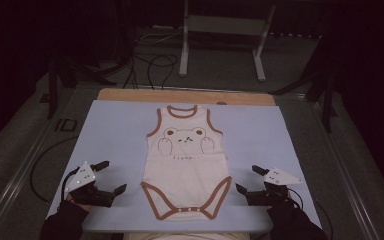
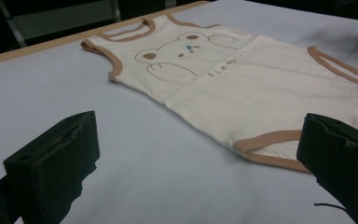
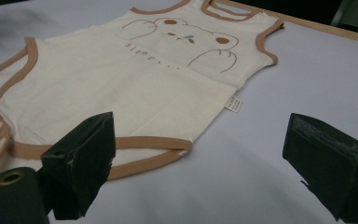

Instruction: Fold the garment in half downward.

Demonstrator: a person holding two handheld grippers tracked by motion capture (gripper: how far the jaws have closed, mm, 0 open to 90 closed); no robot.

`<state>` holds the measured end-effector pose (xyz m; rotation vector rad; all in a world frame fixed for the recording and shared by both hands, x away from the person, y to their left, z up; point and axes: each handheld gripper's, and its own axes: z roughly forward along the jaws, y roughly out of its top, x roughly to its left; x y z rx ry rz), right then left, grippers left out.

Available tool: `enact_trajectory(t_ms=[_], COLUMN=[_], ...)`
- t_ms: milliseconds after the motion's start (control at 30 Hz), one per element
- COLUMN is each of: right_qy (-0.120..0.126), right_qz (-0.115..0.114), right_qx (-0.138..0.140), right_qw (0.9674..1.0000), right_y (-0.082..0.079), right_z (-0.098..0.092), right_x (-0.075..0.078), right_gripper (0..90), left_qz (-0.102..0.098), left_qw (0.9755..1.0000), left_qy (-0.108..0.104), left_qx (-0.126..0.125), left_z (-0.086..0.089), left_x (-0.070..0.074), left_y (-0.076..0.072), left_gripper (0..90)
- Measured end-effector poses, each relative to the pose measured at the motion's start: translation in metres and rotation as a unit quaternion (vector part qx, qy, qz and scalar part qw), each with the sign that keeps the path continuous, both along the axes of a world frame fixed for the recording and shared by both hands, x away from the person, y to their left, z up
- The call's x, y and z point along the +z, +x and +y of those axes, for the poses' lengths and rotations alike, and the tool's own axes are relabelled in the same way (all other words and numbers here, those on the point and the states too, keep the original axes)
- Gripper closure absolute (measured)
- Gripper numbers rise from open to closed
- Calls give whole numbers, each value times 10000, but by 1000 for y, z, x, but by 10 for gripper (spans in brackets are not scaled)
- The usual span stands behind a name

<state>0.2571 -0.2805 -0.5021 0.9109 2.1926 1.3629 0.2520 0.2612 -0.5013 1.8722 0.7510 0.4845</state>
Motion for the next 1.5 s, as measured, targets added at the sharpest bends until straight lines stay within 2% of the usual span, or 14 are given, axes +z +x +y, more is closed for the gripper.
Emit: enact_trajectory(t_ms=[100, 333, 600, 700, 767, 833, 900, 1033, 1133, 1267, 1500], right_qy=[34, 36, -196, -275, -367, -468, -520, -399, -305, -345, -427], right_qz=[58, 74, 170, 81, -61, -76, -83, -165, -214, -239, -364], right_qx=[101, 9, -12, -68, -124, -176, -162, -118, -124, -128, -103], right_qw=[9999, 10000, 9997, 9996, 9992, 9987, 9985, 9990, 9992, 9990, 9984], right_y=[1, 0, -1, -3, -5, -7, -8, -10, -11, -12, -8], right_z=[2, 2, 7, 7, 8, 10, 13, 17, 18, 17, 18], right_x=[0, 2, 1, 4, 7, 9, 10, 19, 25, 31, 55], right_gripper=[94, 93, 93, 93, 93, 93, 93, 93, 93, 93, 93], left_qz=[6, 49, 40, 61, 70, 97, 119, 82, 127, 158, 208], left_qw=[10000, 10000, 9999, 9998, 9998, 9997, 9995, 9993, 9989, 9985, 9976], left_qy=[-23, 5, 66, 67, 57, -48, -65, -70, -85, -82, -90], left_qx=[18, 14, -86, -175, -192, -216, -268, -367, -439, -527, -652], left_z=[0, 0, -2, -5, -6, -6, -8, -13, -16, -21, -24], left_x=[0, -1, 0, -1, -1, 0, 2, 7, 10, 14, 30], left_y=[-1, -1, 0, 1, 2, 3, 2, 1, 0, -1, -1], left_gripper=[1, 1, 1, 1, 1, 1, 1, 1, 1, 1, 1])
